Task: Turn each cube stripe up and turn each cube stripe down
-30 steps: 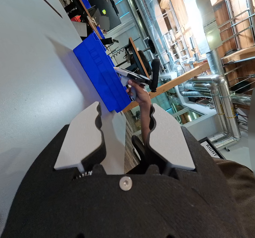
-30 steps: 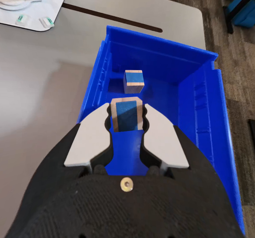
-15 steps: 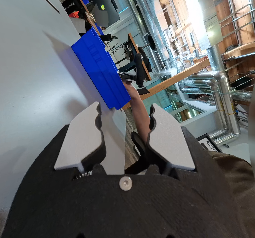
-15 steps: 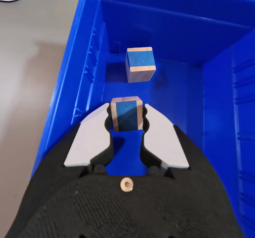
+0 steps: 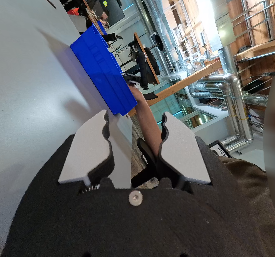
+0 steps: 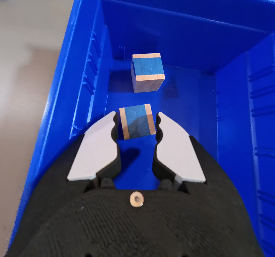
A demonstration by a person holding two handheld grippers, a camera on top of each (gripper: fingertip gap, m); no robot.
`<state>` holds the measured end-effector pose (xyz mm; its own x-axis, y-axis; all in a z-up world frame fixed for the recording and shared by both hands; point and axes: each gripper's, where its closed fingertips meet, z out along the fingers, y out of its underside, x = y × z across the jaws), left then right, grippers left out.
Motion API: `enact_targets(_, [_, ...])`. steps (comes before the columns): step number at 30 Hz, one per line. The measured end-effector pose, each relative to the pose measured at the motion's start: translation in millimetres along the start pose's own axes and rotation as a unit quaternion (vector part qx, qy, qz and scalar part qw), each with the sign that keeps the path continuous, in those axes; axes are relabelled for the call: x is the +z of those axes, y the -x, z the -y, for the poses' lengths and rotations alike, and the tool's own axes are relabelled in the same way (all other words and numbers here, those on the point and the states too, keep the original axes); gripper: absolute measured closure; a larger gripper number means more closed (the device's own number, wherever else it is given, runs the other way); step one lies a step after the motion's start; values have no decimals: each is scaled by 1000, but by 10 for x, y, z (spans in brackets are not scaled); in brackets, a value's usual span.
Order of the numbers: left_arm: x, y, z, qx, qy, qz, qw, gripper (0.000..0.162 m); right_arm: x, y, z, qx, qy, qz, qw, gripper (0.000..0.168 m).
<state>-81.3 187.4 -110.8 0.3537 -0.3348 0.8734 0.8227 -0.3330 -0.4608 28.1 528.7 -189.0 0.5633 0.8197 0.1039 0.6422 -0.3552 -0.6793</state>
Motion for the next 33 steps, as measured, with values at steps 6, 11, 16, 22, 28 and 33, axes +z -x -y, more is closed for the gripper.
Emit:
enact_targets(6, [-4,-10,-15,6,3,3,1000,94,-72,-36,80,0,-12,-5,1000,114])
enact_targets(11, [-9,-17,2,11,0,5,1000,94,-323,-71,276,-4,-46,-16,999,112])
enact_targets(16, [2,-28,9,39,3,20,999,94,-855,169,715,-16,-136,5,991,112])
enact_targets(22, [-59,-24,112,111,2,76,991,93,-1546,1336,1087,-62,-259,164,950,105])
enact_targets(28, [-517,-296,704,198,-87,124,969,93,-1682,2673,803,-127,-305,308,892,101])
enact_targets(33, [-1539,-595,1491,258,-211,230,914,93,-1489,3385,278,-167,-285,365,871,100])
